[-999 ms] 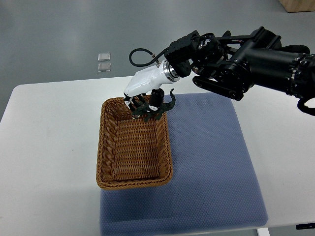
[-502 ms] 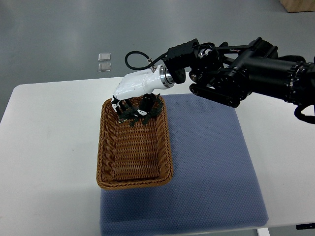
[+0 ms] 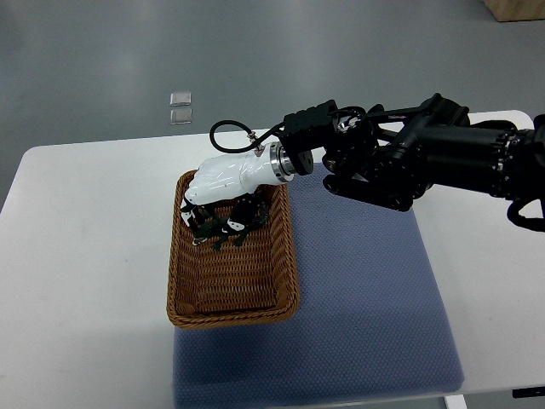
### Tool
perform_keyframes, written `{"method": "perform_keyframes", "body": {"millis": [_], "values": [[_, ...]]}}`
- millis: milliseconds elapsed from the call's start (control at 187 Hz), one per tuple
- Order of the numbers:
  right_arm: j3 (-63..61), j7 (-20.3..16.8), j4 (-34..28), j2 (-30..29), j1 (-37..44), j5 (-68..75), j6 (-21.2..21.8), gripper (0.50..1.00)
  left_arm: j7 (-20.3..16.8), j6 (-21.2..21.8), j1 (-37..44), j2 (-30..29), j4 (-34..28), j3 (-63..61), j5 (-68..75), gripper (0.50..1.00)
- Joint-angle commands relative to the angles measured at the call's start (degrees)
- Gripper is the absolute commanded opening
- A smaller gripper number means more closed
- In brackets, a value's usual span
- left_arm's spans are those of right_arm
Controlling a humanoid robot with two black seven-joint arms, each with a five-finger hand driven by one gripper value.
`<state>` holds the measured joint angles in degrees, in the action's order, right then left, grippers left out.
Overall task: Place crocodile in brown basket with right hand
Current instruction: 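Carry the crocodile over the wicker basket and lower it inside, then open the right hand to release the crocodile into the basket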
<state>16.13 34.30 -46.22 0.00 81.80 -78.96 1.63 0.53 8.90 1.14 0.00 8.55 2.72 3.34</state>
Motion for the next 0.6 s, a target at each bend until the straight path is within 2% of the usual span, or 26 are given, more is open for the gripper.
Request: {"method": "perform_keyframes", "body": {"millis": [0, 160, 171, 176, 182, 187, 192, 198, 203, 208, 214, 219, 224, 230, 240, 246, 251, 256, 299, 342, 406, 593], "values": [[0.04, -0.19, -0.02, 0.0, -0.94, -0.06, 0.13, 0.5, 0.0, -0.02, 0.0, 0.0, -0.02, 0.0, 0.0, 1.0], [0.13, -0.46, -0.01, 0.0, -2.17, -0.06, 0.21, 0.5, 0.0, -0.02, 0.0, 0.0, -0.02, 0.0, 0.0, 1.0], [0.13, -0.46, -0.1, 0.0, -2.25, -0.06, 0.21, 0.519, 0.0, -0.02, 0.0, 0.0, -0.02, 0.0, 0.0, 1.0], [0.13, -0.46, -0.02, 0.0, -2.34, -0.06, 0.21, 0.551, 0.0, -0.02, 0.0, 0.0, -0.02, 0.0, 0.0, 1.0], [0.13, -0.46, -0.01, 0.0, -2.34, -0.06, 0.21, 0.552, 0.0, -0.02, 0.0, 0.0, -0.02, 0.0, 0.0, 1.0], [0.13, -0.46, -0.01, 0.0, -2.43, 0.03, 0.21, 0.59, 0.0, 0.07, 0.0, 0.0, -0.02, 0.0, 0.0, 1.0], [0.13, -0.46, -0.01, 0.0, -2.43, 0.03, 0.21, 0.59, 0.0, 0.07, 0.0, 0.0, -0.02, 0.0, 0.0, 1.0], [0.13, -0.46, -0.01, 0.0, -2.52, 0.03, 0.21, 0.625, 0.0, -0.02, 0.0, 0.0, 0.06, 0.0, 0.0, 1.0], [0.13, -0.46, -0.01, 0.0, -2.52, 0.03, 0.21, 0.625, 0.0, -0.02, 0.0, 0.0, 0.06, 0.0, 0.0, 1.0], [0.13, -0.46, -0.01, 0.0, -2.61, 0.03, 0.3, 0.657, 0.0, -0.02, 0.0, 0.0, 0.06, 0.0, 0.0, 1.0], [0.13, -0.46, -0.01, 0.0, -2.61, 0.03, 0.3, 0.658, 0.0, -0.02, 0.0, 0.0, 0.06, 0.0, 0.0, 1.0], [0.13, -0.46, -0.01, 0.0, -2.69, 0.03, 0.3, 0.69, 0.0, 0.07, 0.0, 0.0, -0.02, 0.0, 0.0, 1.0], [0.13, -0.46, -0.01, 0.0, -2.69, 0.03, 0.3, 0.69, 0.0, 0.07, 0.0, 0.0, -0.02, 0.0, 0.0, 1.0], [0.13, -0.46, -0.01, 0.0, -2.78, 0.12, 0.39, 0.719, 0.0, -0.02, 0.0, 0.0, -0.02, 0.0, 0.0, 1.0], [0.13, -0.46, -0.01, 0.0, -2.78, 0.12, 0.39, 0.719, 0.0, -0.02, 0.0, 0.0, -0.02, 0.0, 0.0, 1.0], [0.13, -0.46, -0.01, 0.0, -2.78, 0.12, 0.39, 0.749, 0.0, -0.02, 0.0, 0.0, -0.02, 0.0, 0.0, 1.0], [0.13, -0.46, -0.01, 0.0, -2.78, 0.12, 0.39, 0.75, 0.0, -0.02, 0.0, 0.0, -0.02, 0.0, 0.0, 1.0], [0.13, -0.46, -0.01, 0.0, -2.87, 0.12, 0.48, 0.778, 0.0, -0.02, 0.0, 0.0, -0.02, 0.0, 0.0, 1.0], [0.13, -0.55, -0.01, 0.0, -3.05, 0.29, 0.57, 0.856, 0.0, 0.07, 0.0, 0.0, -0.02, 0.0, 0.0, 1.0], [0.13, -0.46, -0.01, 0.0, -3.05, 0.29, 0.57, 0.897, 0.0, -0.02, 0.0, 0.0, -0.02, 0.0, 0.0, 1.0], [0.04, -0.46, 0.07, 0.0, -2.96, 0.29, 0.65, 0.915, 0.0, -0.02, 0.0, 0.0, -0.02, 0.0, 0.0, 1.0], [-1.63, -0.37, 0.25, 0.0, -2.25, 0.38, 0.65, 0.919, 0.0, -0.02, 0.0, 0.0, -0.02, 0.0, 0.0, 1.0]]}}
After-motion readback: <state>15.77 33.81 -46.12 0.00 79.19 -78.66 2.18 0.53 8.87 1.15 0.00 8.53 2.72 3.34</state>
